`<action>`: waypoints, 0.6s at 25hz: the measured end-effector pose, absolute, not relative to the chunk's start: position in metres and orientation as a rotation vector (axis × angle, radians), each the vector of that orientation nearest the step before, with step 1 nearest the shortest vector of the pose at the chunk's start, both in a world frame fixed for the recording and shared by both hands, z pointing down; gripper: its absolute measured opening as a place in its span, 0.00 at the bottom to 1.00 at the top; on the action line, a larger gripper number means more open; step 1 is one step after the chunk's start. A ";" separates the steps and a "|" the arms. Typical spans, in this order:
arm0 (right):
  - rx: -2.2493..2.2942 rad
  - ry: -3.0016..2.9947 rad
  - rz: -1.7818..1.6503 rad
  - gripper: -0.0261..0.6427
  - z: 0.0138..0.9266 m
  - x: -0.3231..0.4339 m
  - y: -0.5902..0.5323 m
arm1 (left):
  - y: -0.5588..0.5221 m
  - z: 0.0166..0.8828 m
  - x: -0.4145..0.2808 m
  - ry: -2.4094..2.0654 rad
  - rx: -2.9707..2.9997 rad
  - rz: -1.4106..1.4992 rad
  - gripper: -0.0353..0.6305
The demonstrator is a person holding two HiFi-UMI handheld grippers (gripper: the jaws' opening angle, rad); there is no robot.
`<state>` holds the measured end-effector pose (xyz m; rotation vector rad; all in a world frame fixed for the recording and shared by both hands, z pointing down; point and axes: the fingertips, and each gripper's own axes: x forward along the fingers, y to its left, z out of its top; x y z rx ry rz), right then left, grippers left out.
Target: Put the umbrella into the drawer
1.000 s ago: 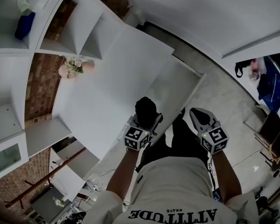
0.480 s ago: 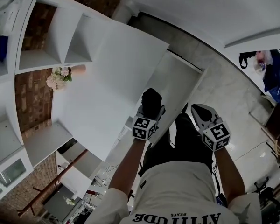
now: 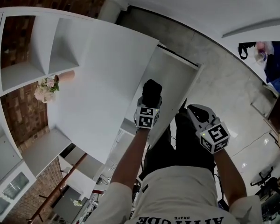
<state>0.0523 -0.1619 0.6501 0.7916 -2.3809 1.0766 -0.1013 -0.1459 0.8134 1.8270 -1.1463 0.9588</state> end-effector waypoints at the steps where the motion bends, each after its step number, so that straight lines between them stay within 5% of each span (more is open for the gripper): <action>1: 0.791 -2.376 1.083 0.09 0.653 0.054 -0.161 | -0.149 0.819 -0.101 -1.152 1.818 0.964 0.40; 15: 0.850 -2.321 1.151 0.09 0.680 0.081 -0.162 | -0.162 0.887 -0.107 -1.213 1.700 1.074 0.40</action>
